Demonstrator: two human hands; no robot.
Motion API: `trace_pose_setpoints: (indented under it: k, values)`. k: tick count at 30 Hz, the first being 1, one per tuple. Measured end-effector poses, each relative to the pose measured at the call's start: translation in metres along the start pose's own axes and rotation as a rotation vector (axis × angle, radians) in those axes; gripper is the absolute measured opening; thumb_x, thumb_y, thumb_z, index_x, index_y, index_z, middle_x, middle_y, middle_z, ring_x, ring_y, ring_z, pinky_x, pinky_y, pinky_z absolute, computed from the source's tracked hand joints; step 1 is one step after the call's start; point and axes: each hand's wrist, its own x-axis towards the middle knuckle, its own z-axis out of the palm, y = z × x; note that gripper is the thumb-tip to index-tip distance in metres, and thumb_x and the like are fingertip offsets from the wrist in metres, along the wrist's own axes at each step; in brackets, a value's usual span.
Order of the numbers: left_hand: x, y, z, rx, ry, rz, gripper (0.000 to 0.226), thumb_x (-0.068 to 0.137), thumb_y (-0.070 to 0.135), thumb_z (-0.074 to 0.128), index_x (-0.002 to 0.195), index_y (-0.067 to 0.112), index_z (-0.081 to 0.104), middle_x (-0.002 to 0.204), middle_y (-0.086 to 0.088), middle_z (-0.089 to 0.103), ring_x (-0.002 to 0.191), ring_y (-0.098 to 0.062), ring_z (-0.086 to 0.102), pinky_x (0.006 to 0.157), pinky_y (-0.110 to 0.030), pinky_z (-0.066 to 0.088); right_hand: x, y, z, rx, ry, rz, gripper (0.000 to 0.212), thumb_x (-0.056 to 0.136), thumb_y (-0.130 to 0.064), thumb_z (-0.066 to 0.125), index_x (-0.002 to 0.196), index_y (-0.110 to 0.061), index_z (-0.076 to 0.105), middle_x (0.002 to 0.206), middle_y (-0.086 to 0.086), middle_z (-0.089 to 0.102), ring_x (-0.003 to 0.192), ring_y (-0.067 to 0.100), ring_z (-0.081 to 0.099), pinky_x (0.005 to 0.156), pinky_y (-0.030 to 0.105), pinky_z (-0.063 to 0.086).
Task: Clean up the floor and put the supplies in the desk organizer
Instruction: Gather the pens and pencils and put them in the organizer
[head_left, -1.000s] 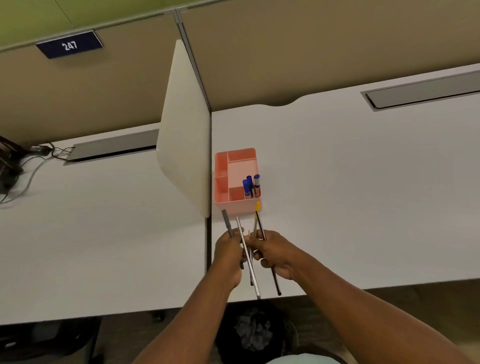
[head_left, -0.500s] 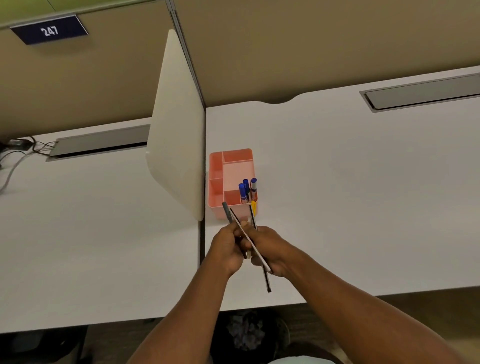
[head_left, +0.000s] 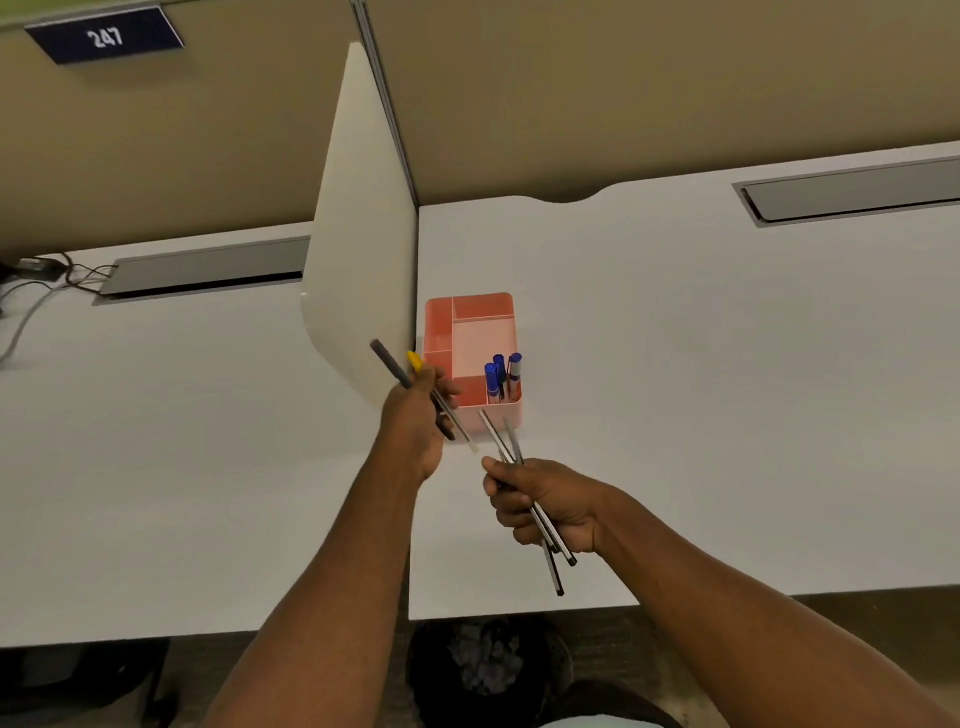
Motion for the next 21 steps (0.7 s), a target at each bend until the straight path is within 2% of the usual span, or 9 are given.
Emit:
trace_pose_setpoints:
  k: [2,5,8,11,15,18,21]
  values:
    - [0.005,0.012,-0.003,0.036,0.055,0.078,0.019,0.099,0.030,0.048,0.093,0.019,0.062,0.060,0.002,0.060,0.065,-0.014,0.054,0.068,-0.031,0.043,0.004,0.002,-0.003,0.027,0.142,-0.066,0.036,0.082,-0.050,0.069,0.069,-0.018,0.059,0.053,-0.003,0.036,0.046,0.010,0.030,0.039,0.020,0.028]
    - [0.008,0.022,-0.004,-0.006,0.058,0.072,0.013,0.100,0.023,0.049,0.093,0.019,0.060,0.061,-0.001,0.052,0.060,-0.014,0.050,0.067,-0.031,0.046,0.012,-0.010,-0.007,0.141,0.379,-0.143,0.042,0.087,-0.053,0.061,0.064,-0.019,0.050,0.052,-0.003,0.040,0.046,0.012,0.039,0.044,0.024,0.036]
    - [0.015,0.025,-0.002,0.011,0.032,0.070,0.016,0.099,0.011,0.046,0.088,0.019,0.055,0.066,-0.004,0.051,0.061,-0.016,0.051,0.068,-0.033,0.050,0.020,-0.031,-0.008,0.208,0.522,-0.232,0.046,0.092,-0.051,0.055,0.062,-0.016,0.048,0.049,0.000,0.042,0.046,0.015,0.048,0.050,0.027,0.047]
    - [0.026,0.028,0.003,0.108,0.046,0.095,0.013,0.098,0.013,0.044,0.090,0.020,0.051,0.063,-0.001,0.045,0.053,-0.012,0.042,0.057,-0.028,0.043,0.029,-0.056,-0.002,0.165,0.651,-0.344,0.045,0.093,-0.049,0.055,0.065,-0.015,0.047,0.045,-0.002,0.040,0.041,0.013,0.041,0.044,0.024,0.041]
    - [0.036,0.033,0.010,0.094,0.084,0.080,0.008,0.090,0.017,0.043,0.089,0.021,0.050,0.051,0.007,0.039,0.042,-0.007,0.034,0.046,-0.025,0.034,0.046,-0.096,0.014,0.205,0.766,-0.475,0.041,0.088,-0.039,0.063,0.062,-0.016,0.042,0.043,-0.003,0.034,0.037,0.012,0.028,0.042,0.023,0.029]
    - [0.044,0.037,0.015,0.043,0.076,0.151,0.011,0.088,0.014,0.042,0.083,0.020,0.049,0.053,0.006,0.038,0.045,-0.008,0.032,0.046,-0.024,0.032,0.066,-0.118,0.031,0.147,0.772,-0.613,0.042,0.088,-0.031,0.061,0.057,-0.017,0.036,0.041,-0.003,0.033,0.034,0.013,0.029,0.041,0.023,0.027]
    - [0.053,0.044,0.021,0.016,0.093,0.250,0.018,0.089,0.009,0.040,0.082,0.020,0.052,0.056,0.006,0.041,0.048,-0.008,0.035,0.048,-0.022,0.033,0.092,-0.127,0.047,-0.035,0.753,-0.678,0.042,0.093,-0.040,0.055,0.059,-0.019,0.042,0.047,-0.001,0.039,0.040,0.012,0.036,0.044,0.025,0.034]
